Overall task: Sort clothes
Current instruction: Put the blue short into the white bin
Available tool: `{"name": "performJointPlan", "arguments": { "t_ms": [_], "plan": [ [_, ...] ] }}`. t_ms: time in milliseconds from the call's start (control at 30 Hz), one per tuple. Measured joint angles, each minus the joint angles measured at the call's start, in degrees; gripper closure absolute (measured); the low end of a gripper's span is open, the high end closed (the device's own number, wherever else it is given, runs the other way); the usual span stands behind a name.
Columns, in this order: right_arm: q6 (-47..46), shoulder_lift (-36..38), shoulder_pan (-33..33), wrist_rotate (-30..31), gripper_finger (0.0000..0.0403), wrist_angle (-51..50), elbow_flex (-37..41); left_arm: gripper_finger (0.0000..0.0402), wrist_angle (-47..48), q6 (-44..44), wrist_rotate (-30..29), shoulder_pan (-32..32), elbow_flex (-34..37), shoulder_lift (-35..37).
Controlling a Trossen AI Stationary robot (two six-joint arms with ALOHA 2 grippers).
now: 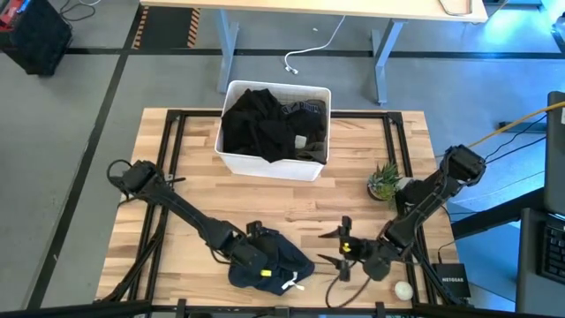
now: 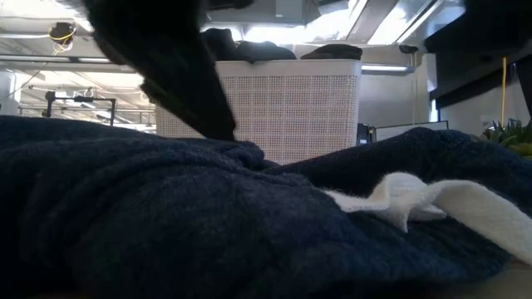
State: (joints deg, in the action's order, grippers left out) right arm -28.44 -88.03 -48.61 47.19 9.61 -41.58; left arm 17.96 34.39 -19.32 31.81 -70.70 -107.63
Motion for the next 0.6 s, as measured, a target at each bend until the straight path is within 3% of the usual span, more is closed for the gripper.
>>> {"name": "performJointPlan", "arguments": {
  "t_ms": [333,600],
  "plan": [
    [-4.8,0.0,-5.4,5.1,0.0134,0.6,0.0,0.0256,-4.7,1.3,3.1,0.8,0.0,-1.2],
    [-6.0,-0.8,-5.4,4.7,0.0134,0.8,0.0,0.0256,-2.8,-6.1,3.0,2.7,-0.2,-7.4]
  ]
}}
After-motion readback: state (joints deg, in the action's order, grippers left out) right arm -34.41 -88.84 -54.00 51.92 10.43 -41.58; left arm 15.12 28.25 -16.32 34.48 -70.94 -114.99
